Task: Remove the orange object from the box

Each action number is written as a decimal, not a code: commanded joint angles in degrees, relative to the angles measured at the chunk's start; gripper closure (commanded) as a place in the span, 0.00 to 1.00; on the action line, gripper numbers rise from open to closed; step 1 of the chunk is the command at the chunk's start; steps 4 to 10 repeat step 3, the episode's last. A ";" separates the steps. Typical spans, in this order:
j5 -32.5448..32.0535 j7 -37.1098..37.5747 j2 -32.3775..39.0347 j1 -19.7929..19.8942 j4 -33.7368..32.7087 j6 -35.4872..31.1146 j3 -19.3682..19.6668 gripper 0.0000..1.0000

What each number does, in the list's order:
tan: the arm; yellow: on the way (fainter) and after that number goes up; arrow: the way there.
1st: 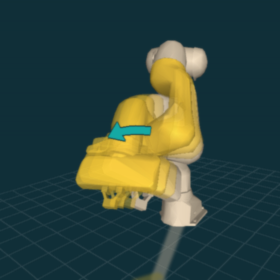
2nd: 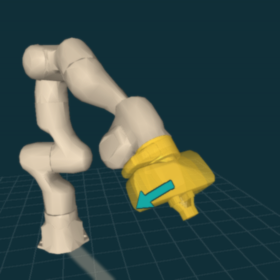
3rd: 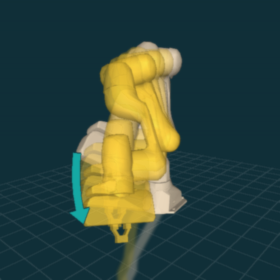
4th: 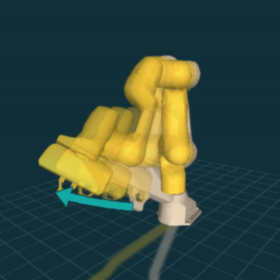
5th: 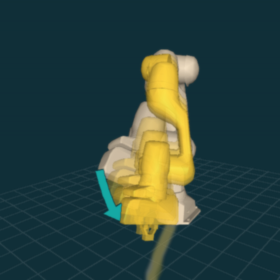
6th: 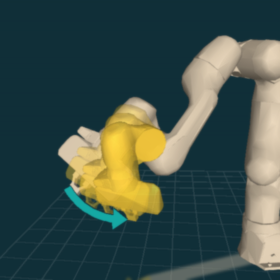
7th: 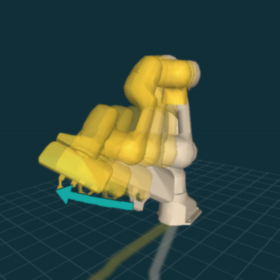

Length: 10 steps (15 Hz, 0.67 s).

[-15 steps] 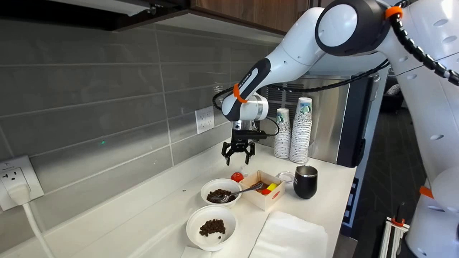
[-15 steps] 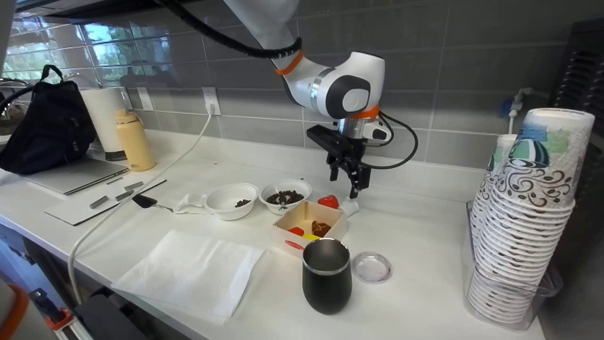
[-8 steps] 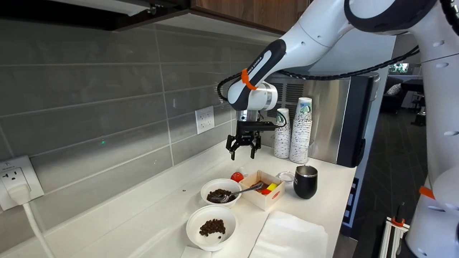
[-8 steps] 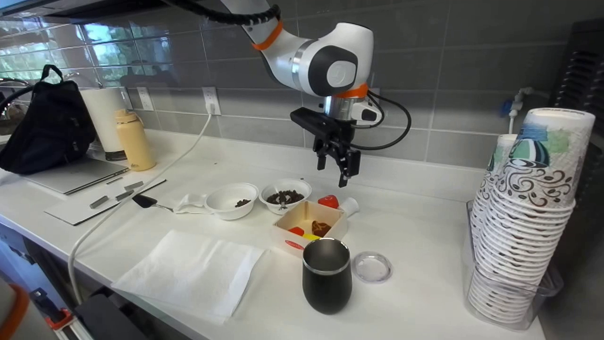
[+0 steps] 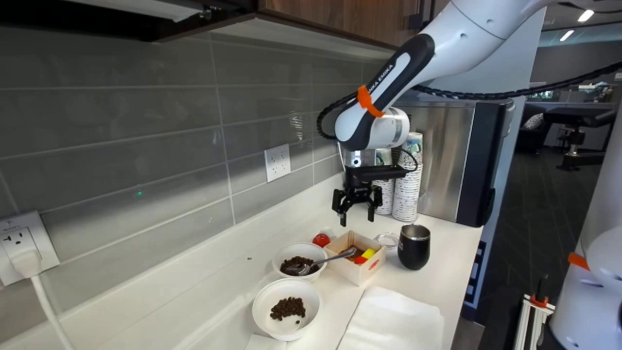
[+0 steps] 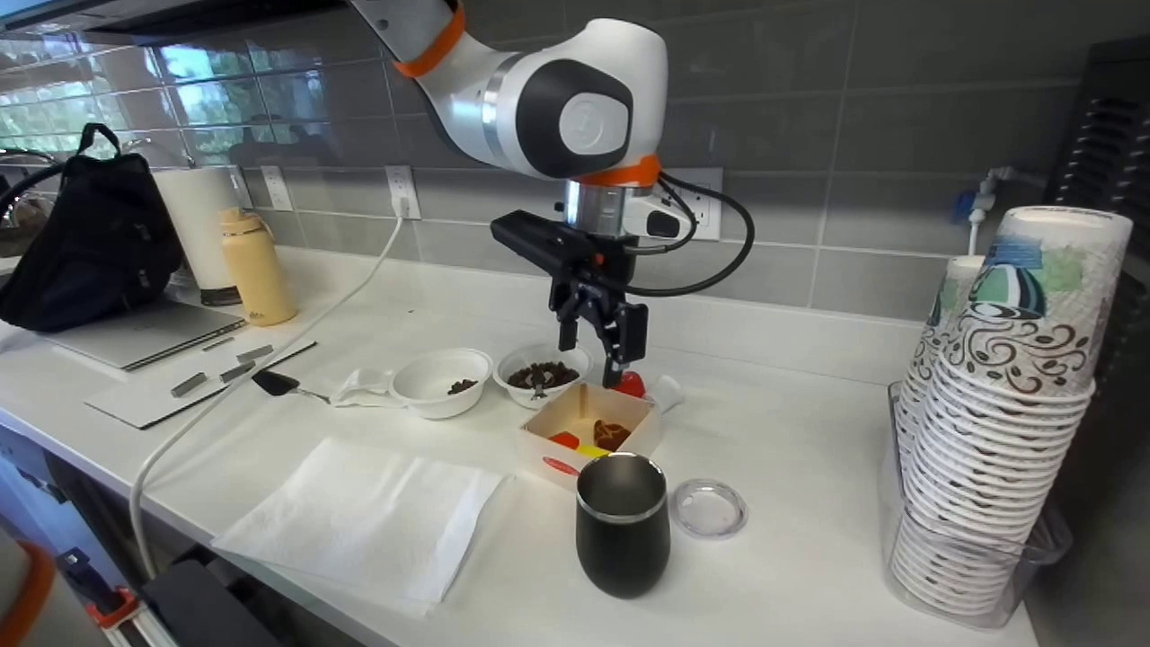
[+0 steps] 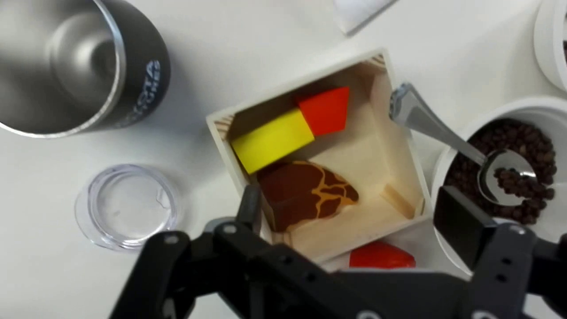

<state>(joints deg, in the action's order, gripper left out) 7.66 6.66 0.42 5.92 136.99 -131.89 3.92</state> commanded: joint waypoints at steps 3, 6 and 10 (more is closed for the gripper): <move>-4.76 3.34 -11.39 -0.02 10.80 0.60 0.07 0.00; -4.76 3.34 -11.39 -0.02 10.80 0.60 0.07 0.00; -4.76 3.34 -11.39 -0.02 10.80 0.60 0.07 0.00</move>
